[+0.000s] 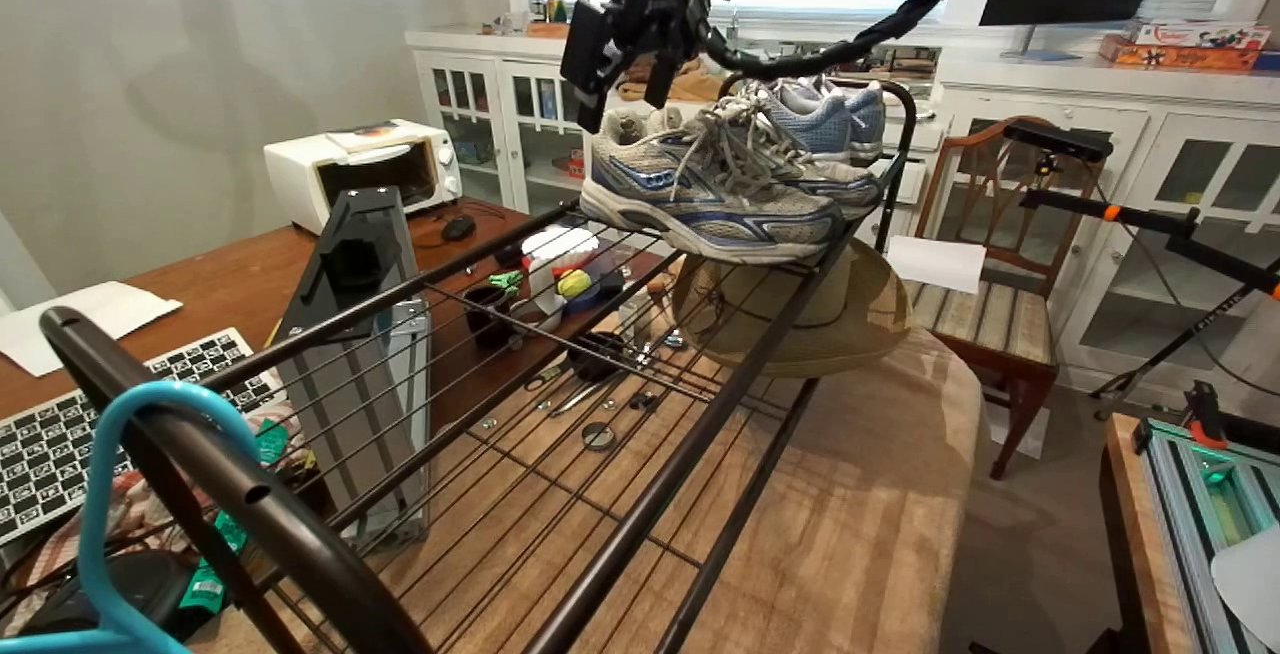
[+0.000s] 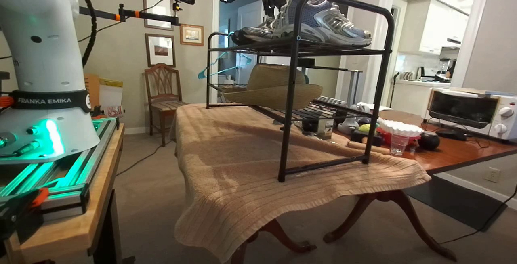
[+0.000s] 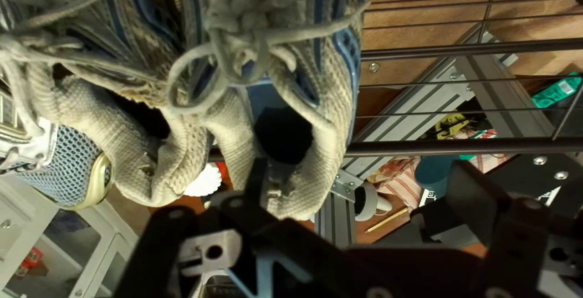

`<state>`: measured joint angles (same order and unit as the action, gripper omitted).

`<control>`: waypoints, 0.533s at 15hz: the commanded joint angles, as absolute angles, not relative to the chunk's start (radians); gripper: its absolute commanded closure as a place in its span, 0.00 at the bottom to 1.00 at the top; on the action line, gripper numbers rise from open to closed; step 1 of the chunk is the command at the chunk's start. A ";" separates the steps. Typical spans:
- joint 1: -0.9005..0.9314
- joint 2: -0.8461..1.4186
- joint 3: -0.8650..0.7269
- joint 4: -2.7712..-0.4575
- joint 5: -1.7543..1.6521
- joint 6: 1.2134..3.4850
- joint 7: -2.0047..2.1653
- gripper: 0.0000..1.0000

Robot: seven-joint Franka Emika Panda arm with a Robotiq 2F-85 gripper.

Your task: Pick up the sneaker on the left and put it on top of the right sneaker on the left.

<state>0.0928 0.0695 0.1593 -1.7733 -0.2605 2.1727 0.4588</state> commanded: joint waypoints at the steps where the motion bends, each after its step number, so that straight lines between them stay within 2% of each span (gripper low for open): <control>1: 0.114 0.118 0.134 -1.722 -0.254 2.122 0.437 0.00; 8: 0.121 0.144 0.122 -1.733 -0.250 2.098 0.397 0.00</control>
